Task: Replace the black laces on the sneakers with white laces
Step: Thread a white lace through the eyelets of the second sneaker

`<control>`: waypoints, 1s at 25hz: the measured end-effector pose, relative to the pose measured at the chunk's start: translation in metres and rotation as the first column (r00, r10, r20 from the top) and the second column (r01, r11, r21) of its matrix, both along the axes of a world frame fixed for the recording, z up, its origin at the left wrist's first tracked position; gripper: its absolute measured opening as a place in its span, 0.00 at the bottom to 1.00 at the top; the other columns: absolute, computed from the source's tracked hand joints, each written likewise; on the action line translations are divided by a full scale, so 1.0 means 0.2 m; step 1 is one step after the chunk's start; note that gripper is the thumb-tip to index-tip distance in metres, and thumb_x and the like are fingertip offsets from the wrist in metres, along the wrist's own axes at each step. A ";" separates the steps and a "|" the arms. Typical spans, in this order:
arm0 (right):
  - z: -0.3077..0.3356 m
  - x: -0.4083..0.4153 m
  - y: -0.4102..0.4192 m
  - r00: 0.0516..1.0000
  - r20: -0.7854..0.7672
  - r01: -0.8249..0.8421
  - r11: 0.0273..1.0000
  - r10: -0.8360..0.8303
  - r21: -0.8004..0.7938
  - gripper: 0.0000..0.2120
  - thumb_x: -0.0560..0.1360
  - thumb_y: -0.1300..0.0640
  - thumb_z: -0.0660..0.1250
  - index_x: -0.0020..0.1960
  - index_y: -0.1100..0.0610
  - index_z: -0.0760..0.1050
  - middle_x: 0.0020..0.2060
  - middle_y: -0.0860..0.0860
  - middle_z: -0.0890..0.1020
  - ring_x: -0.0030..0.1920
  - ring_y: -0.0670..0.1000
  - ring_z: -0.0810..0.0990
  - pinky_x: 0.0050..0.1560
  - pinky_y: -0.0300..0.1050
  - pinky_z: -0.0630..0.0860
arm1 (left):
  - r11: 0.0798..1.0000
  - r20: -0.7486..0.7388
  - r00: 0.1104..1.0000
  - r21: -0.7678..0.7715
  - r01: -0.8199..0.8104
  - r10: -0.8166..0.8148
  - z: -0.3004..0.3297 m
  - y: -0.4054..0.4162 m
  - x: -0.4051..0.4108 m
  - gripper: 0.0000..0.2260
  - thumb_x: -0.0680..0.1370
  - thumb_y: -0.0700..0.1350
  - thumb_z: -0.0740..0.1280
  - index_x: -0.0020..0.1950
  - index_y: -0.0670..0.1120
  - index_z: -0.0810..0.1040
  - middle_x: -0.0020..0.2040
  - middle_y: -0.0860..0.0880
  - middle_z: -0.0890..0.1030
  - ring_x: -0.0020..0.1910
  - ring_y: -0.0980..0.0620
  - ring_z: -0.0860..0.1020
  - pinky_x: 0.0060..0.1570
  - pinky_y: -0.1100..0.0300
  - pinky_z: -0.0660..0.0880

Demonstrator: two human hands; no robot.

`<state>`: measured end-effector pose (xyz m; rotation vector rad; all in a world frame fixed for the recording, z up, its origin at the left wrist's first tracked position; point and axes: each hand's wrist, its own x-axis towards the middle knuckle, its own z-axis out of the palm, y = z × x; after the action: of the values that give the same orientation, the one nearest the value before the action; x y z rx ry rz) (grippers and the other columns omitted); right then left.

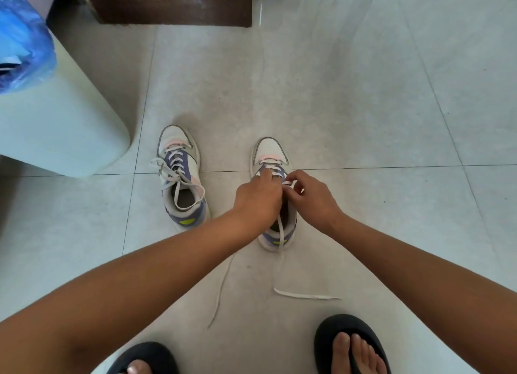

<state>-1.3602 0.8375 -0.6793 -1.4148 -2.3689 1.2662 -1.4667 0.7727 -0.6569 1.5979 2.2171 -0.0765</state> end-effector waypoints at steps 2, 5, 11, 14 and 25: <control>-0.02 -0.01 0.03 0.994 -0.030 0.099 0.992 -0.101 -0.079 0.06 0.79 0.55 0.61 0.46 0.55 0.73 0.37 0.51 0.77 0.38 0.53 0.77 0.42 0.48 0.78 | 0.997 0.022 0.997 -0.037 -0.068 0.068 -0.05 0.02 0.02 0.14 0.82 0.46 0.56 0.66 0.44 0.69 0.64 0.44 0.67 0.57 0.44 0.73 0.42 0.55 0.66; -0.03 0.00 0.07 0.982 -0.028 0.178 0.957 -0.189 -0.230 0.08 0.80 0.58 0.59 0.42 0.56 0.72 0.38 0.54 0.77 0.37 0.52 0.77 0.40 0.47 0.78 | 0.996 0.034 0.995 0.007 -0.090 0.090 -0.09 0.00 0.01 0.15 0.81 0.46 0.57 0.66 0.44 0.70 0.64 0.44 0.67 0.57 0.45 0.73 0.43 0.55 0.67; 0.01 0.01 0.08 0.990 0.005 -0.144 0.989 0.144 0.010 0.09 0.78 0.54 0.63 0.57 0.54 0.73 0.44 0.48 0.77 0.40 0.47 0.74 0.43 0.41 0.71 | 0.979 0.231 0.956 0.052 -0.196 0.179 -0.04 -0.09 0.00 0.13 0.80 0.51 0.59 0.58 0.45 0.75 0.58 0.45 0.69 0.53 0.46 0.74 0.48 0.53 0.74; 0.02 -0.04 0.12 0.975 0.111 -0.200 0.977 0.192 0.070 0.06 0.78 0.56 0.63 0.52 0.56 0.76 0.45 0.53 0.80 0.43 0.51 0.76 0.46 0.45 0.72 | 0.983 0.195 0.967 0.056 -0.177 0.163 -0.03 -0.12 0.02 0.14 0.80 0.51 0.58 0.57 0.44 0.76 0.57 0.45 0.70 0.50 0.46 0.74 0.45 0.54 0.72; 0.04 0.01 -0.02 0.955 0.199 -0.230 0.973 0.220 0.031 0.08 0.77 0.58 0.59 0.50 0.56 0.59 0.37 0.52 0.72 0.35 0.56 0.71 0.35 0.47 0.64 | 0.949 0.485 0.841 0.067 -0.308 0.239 -0.04 -0.12 -0.02 0.08 0.80 0.44 0.60 0.46 0.42 0.74 0.49 0.44 0.70 0.43 0.49 0.71 0.42 0.62 0.67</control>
<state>-1.3590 0.8343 -0.6712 -1.3405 -2.7408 1.1470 -1.4713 0.7491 -0.6657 1.1793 2.0589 0.5136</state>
